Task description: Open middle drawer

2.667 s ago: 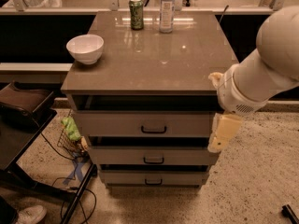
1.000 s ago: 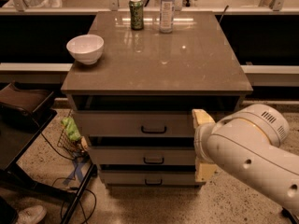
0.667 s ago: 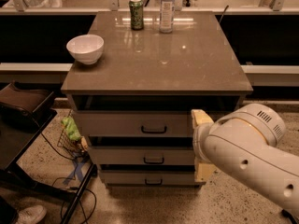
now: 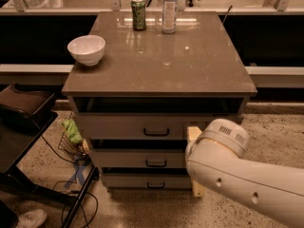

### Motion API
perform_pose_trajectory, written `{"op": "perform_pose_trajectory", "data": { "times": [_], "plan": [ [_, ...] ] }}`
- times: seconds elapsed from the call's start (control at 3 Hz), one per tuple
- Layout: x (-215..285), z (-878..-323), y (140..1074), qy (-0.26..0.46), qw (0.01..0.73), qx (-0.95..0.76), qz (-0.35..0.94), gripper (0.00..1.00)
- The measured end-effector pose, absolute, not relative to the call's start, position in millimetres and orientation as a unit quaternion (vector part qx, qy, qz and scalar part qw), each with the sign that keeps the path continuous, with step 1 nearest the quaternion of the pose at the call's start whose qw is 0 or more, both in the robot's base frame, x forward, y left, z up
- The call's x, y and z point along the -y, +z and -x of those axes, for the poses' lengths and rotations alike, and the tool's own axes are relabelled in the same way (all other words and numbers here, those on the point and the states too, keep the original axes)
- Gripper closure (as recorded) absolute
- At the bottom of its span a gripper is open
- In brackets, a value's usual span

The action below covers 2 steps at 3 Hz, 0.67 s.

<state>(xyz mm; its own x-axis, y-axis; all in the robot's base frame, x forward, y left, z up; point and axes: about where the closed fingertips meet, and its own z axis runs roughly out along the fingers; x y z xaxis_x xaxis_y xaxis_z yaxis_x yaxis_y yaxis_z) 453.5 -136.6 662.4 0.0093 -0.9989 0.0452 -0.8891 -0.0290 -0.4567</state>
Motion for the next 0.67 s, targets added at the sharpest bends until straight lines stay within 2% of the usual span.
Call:
{"op": "perform_pose_trajectory", "data": {
  "times": [0.33,0.67],
  "plan": [
    [138,-446,617,-0.155,0.148,-0.696,0.685,0.0],
    [132,-451,587,-0.127,0.178,-0.704,0.676,0.0]
  ]
}}
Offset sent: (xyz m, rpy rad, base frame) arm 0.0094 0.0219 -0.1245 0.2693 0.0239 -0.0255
